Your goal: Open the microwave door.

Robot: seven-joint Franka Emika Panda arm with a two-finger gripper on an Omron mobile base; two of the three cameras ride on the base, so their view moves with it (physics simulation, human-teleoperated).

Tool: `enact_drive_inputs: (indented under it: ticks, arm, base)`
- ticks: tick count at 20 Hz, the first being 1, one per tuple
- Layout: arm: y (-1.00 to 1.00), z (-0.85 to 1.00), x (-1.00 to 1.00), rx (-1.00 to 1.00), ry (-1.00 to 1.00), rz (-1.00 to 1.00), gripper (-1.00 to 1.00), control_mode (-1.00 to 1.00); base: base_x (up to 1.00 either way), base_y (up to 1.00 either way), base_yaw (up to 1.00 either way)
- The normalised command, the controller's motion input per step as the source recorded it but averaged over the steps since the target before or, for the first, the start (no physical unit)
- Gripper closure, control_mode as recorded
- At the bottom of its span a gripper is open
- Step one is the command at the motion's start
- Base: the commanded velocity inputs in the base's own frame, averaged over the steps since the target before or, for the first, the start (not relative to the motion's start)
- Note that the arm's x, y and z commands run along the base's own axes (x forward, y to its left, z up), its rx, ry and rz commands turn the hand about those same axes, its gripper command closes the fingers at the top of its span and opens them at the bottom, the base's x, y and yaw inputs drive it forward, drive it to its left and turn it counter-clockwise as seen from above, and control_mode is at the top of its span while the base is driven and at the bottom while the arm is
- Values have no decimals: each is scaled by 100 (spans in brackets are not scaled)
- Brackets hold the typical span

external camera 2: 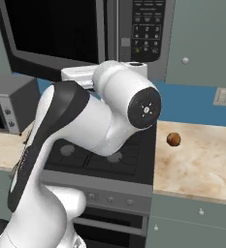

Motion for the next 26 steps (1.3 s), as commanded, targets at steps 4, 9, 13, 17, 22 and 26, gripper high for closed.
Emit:
enact_drive_inputs:
  ticks: [4, 9, 13, 17, 22, 26]
  arm:
    - [-1, 0, 27, -8, -41, 2, 100, -100]
    - [-16, 0, 22, -14, -36, 8, 100, -100]
    - [-26, 0, 9, -18, -27, 8, 100, -100]
    - [-30, 11, 0, -19, -15, 5, 100, -100]
    - [-10, 5, 0, -25, -6, 4, -100, -100]
    - [0, 0, 8, -35, -6, 2, -100, -100]
  base:
    - [0, 0, 0]
    - [0, 0, 0]
    - [0, 0, 0]
    - [0, 0, 0]
    - [0, 0, 0]
    - [0, 0, 0]
